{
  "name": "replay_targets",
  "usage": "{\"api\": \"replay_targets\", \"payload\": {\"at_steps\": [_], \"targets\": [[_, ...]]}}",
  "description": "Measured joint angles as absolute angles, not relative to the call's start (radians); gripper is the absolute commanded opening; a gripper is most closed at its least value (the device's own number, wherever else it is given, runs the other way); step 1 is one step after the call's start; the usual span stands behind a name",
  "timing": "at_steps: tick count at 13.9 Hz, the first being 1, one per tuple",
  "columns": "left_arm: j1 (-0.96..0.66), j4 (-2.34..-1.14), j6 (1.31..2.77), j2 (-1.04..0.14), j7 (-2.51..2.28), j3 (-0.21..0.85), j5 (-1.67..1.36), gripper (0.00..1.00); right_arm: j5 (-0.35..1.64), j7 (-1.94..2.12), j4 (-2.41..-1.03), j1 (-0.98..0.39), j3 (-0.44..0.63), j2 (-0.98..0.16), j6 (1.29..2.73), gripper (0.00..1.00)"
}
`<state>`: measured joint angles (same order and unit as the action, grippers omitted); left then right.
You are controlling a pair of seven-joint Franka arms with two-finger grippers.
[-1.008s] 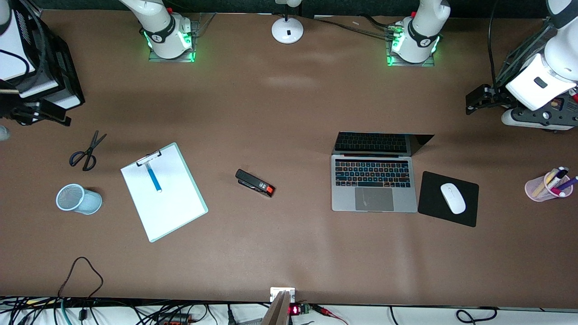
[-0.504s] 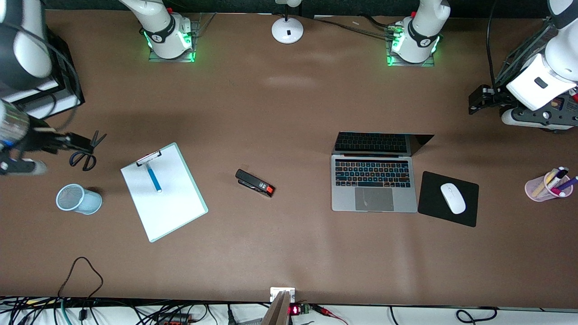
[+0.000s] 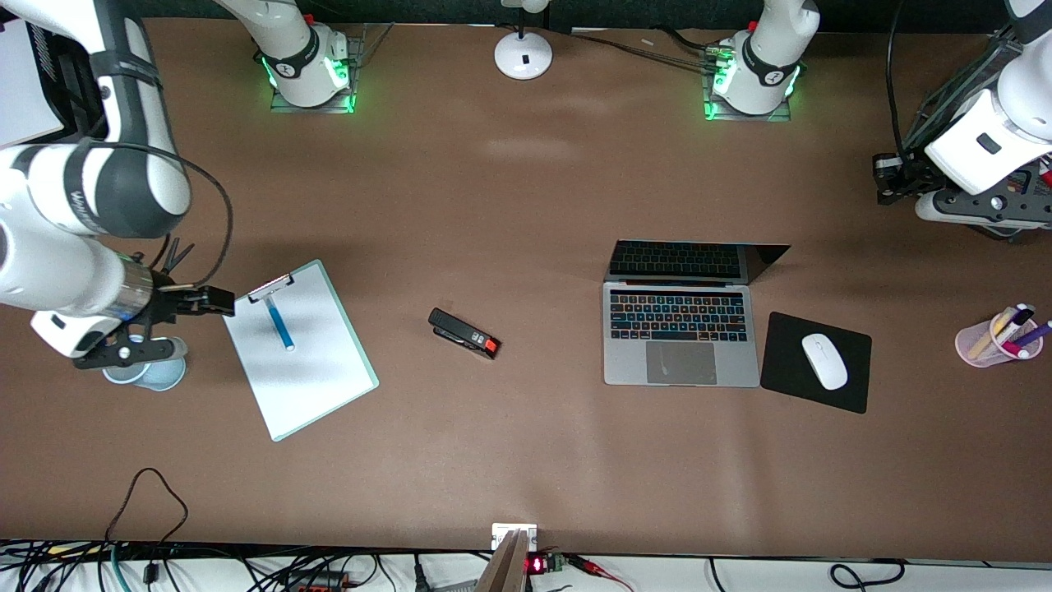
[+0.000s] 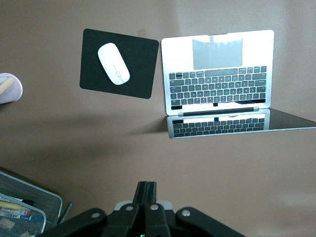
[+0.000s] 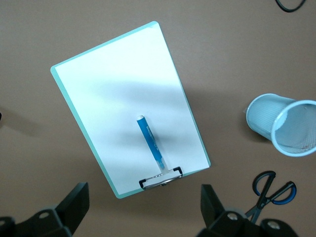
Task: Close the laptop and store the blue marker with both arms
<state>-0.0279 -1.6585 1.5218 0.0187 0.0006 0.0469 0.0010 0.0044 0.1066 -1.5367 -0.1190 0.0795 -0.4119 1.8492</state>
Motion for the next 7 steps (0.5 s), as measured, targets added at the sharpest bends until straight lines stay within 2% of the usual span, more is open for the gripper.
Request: {"api": "replay_targets", "payload": {"at_steps": [4,7], "targets": [[-0.042,-1.640,1.404,0.001,0.003,0.052,0.001,0.00,0.000,0.155,-1.541,-0.120,0.080,-0.466,1.903,1.00],[-0.078,-1.607,1.378,-0.032,0.004,0.055,0.001,0.00,-0.002,0.244,-1.569,-0.120,0.081,-0.518,1.987,1.00]]}}
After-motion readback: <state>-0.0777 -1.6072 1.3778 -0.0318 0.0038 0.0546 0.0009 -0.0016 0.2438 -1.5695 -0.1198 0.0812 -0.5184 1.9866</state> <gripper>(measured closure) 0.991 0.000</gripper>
